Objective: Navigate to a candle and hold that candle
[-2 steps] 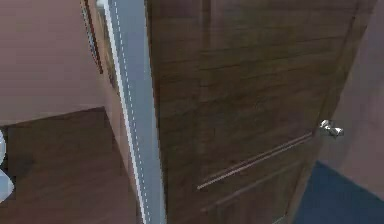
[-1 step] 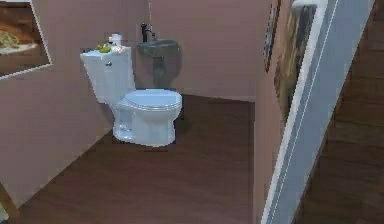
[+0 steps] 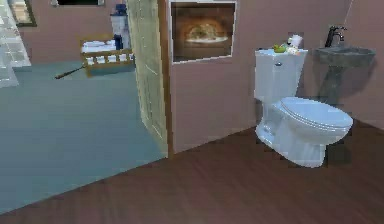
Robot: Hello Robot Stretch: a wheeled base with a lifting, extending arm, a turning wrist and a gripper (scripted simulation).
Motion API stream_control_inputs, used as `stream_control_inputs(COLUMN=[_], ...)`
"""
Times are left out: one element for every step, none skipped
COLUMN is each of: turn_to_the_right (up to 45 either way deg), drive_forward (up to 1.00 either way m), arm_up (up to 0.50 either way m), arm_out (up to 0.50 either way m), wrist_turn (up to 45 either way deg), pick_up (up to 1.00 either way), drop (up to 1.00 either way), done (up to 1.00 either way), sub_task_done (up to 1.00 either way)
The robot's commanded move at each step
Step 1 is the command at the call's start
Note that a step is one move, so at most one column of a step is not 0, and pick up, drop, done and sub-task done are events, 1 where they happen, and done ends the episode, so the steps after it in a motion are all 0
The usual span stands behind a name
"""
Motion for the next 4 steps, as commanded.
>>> stream_control_inputs(turn_to_the_right=[-24.0,0.0,45.0,45.0], drive_forward=[0.0,0.25,0.0,0.0], arm_up=[0.0,0.0,0.0,0.0], arm_out=[0.0,0.0,0.0,0.0], wrist_turn=[0.0,0.0,0.0,0.0], pick_up=[0.0,0.0,0.0,0.0], drop=[0.0,0.0,0.0,0.0], done=[0.0,0.0,0.0,0.0], sub_task_done=[0.0,0.0,0.0,0.0])
